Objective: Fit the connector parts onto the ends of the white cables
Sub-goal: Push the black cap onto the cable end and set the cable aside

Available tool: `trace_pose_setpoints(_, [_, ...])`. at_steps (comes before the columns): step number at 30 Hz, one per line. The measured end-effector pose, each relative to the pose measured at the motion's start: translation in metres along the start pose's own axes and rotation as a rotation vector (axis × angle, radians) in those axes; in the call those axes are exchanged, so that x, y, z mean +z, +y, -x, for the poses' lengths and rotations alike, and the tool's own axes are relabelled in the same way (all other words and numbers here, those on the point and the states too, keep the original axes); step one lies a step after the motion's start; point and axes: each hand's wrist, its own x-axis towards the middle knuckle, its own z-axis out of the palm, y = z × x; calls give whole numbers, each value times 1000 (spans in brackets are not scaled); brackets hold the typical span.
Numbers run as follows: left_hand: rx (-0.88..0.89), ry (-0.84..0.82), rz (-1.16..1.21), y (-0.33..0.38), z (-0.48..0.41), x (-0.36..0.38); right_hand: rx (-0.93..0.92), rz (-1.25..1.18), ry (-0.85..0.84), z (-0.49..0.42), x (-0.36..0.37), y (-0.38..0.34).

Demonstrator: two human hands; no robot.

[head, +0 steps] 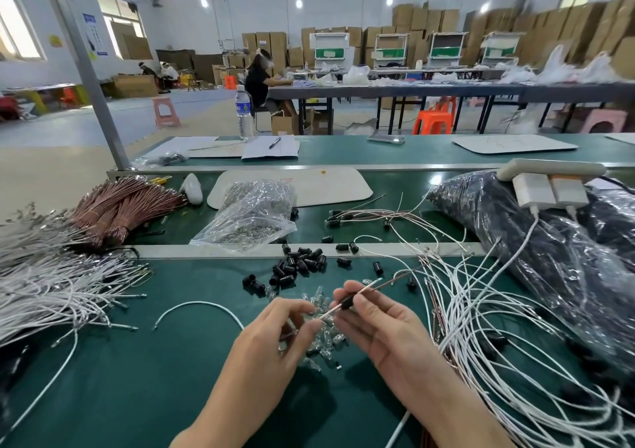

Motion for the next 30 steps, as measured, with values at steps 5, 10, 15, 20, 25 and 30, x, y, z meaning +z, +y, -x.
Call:
trace_pose_setpoints(5, [24, -22, -76, -7, 1, -4, -9, -64, 10, 2, -5, -5])
trace_pose_setpoints(10, [-6, -26, -54, 1, 1, -1, 24, 56, -34, 3, 7, 8])
trace_pose_setpoints(15, [-5, -23, -196, -6, 0, -14, -34, -94, 36, 1, -2, -6])
trace_pose_setpoints(20, [86, 33, -232, 5, -8, -12, 32, 25, -24, 4, 8, 9])
trace_pose_setpoints(25, [46, -39, -224, 4, -6, -16, -12, -39, 9, 1, 0, 1])
trace_pose_setpoints(30, [24, -111, -173, 5, -3, -20, 15, -10, -45, 2, -2, -1])
